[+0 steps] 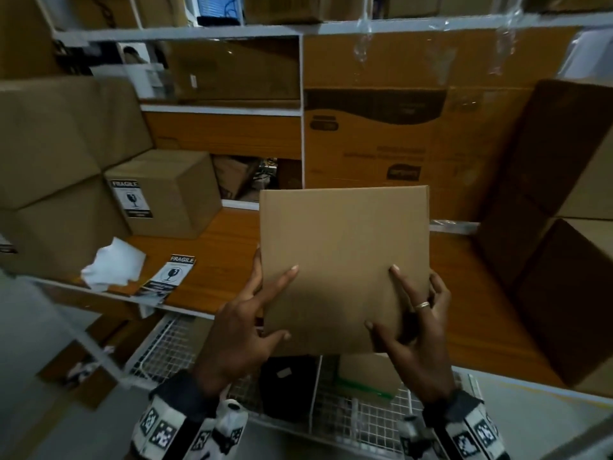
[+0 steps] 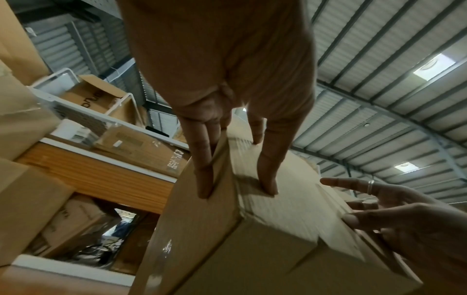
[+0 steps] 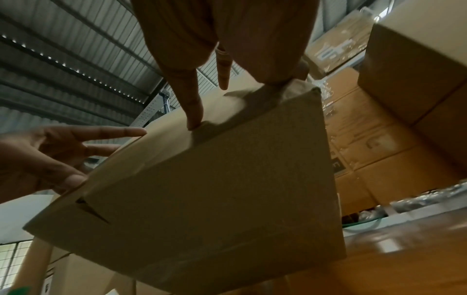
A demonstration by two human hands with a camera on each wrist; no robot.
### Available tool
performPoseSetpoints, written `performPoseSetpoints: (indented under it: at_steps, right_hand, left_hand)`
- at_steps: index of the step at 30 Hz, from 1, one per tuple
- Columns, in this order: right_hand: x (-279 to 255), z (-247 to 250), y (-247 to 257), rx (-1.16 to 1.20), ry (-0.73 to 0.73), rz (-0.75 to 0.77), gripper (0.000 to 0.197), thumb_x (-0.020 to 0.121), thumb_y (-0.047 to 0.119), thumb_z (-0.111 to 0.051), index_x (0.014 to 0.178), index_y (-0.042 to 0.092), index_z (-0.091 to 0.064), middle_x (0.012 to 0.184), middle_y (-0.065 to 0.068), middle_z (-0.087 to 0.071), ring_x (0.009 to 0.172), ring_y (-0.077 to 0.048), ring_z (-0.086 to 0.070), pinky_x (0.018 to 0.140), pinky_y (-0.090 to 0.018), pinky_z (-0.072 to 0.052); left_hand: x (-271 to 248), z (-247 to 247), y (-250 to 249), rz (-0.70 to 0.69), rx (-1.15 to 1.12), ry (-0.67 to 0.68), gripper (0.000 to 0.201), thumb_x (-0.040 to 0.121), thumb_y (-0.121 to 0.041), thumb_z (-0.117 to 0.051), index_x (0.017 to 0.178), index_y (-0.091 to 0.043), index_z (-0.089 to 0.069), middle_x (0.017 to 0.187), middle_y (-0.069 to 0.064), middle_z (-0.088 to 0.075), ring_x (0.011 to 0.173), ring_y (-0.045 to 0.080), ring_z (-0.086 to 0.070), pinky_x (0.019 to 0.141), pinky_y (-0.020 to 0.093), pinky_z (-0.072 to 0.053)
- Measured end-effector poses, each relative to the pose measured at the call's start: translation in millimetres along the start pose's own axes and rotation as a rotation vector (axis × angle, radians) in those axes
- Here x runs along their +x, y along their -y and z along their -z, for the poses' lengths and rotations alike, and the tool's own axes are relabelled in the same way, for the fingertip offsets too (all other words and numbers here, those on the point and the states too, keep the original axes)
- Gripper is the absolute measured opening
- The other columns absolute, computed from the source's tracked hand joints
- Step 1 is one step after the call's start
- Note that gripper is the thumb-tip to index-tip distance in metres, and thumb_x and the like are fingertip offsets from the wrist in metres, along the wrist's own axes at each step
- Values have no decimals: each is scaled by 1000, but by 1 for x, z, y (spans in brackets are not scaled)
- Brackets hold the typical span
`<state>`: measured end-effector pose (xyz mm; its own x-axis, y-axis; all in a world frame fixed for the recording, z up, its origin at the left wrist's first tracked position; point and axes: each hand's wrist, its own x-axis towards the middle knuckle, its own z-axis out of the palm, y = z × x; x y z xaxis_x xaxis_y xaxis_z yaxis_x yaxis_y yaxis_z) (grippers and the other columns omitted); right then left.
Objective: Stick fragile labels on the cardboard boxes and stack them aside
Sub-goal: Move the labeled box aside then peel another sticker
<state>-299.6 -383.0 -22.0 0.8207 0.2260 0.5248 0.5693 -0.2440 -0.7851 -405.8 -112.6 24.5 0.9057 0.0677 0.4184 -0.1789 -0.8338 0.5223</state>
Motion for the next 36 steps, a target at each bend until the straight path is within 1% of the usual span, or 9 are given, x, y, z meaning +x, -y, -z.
performPoseSetpoints:
  at_steps: [5,8,15,19,24,26,30,33,36]
  right_hand:
    - [36,-47,-32,35,51,-12,97,77,8,-86,151,50,-39,162,16,-6,149,-26,-25,108,-58,-49]
    - [57,-72,-48,72,64,-60,100,78,12,-86,152,51,-33,163,16,-5,148,-28,-27,110,-58,-47]
    - [100,-111,-73,-26,70,-32,109,68,1,-90,151,48,-36,164,-3,-10,150,-34,-24,116,-56,-36]
    - [113,-126,-87,-68,58,-41,111,66,-4,-89,151,45,-37,163,1,-7,149,-23,-15,114,-56,-35]
    - [117,-153,-94,-109,61,-64,116,66,-12,-85,153,45,-33,160,8,-8,145,-18,-14,111,-52,-36]
    - [116,-165,-93,-92,47,-76,115,67,-11,-85,153,44,-33,157,10,-10,143,-15,-15,112,-50,-33]
    - [111,-186,-92,-101,31,-101,107,70,-4,-88,153,40,-36,154,13,-11,139,-6,-16,112,-45,-34]
    - [108,-199,-89,-93,9,-186,104,71,0,-89,148,50,-38,160,4,-11,141,-12,-18,114,-46,-35]
    - [104,-215,-84,-104,-75,-215,103,69,0,-90,139,57,-40,157,1,-16,140,-17,-23,116,-42,-33]
  left_hand:
    - [38,-1,54,54,1,38,114,70,-19,-92,150,-62,-24,170,-12,9,148,21,-34,93,35,-59]
    - [65,-2,84,79,12,85,113,70,-15,-91,148,-64,-25,169,-11,10,148,15,-29,99,36,-56]
    - [108,-12,136,136,3,125,109,71,-10,-90,148,-61,-32,171,-4,6,149,18,-30,101,29,-52]
    - [125,-16,156,138,-25,129,105,75,-4,-87,148,-58,-35,171,-5,5,148,17,-33,95,25,-56]
    - [137,-13,190,121,-97,142,94,82,5,-78,147,-53,-42,171,-3,-7,149,21,-34,95,40,-59]
    - [137,-13,207,111,-104,149,90,85,3,-76,147,-52,-42,170,1,-10,148,22,-37,94,38,-60]
    - [134,-18,230,82,-73,74,86,85,-2,-79,145,-53,-45,167,14,-21,136,26,-51,93,16,-54]
    - [129,-25,246,46,-163,34,78,86,-11,-79,135,-63,-49,166,2,-21,134,10,-48,93,10,-52]
    - [120,-35,264,92,-254,34,42,85,-32,-71,124,-45,-62,161,-12,-24,133,1,-48,96,12,-50]
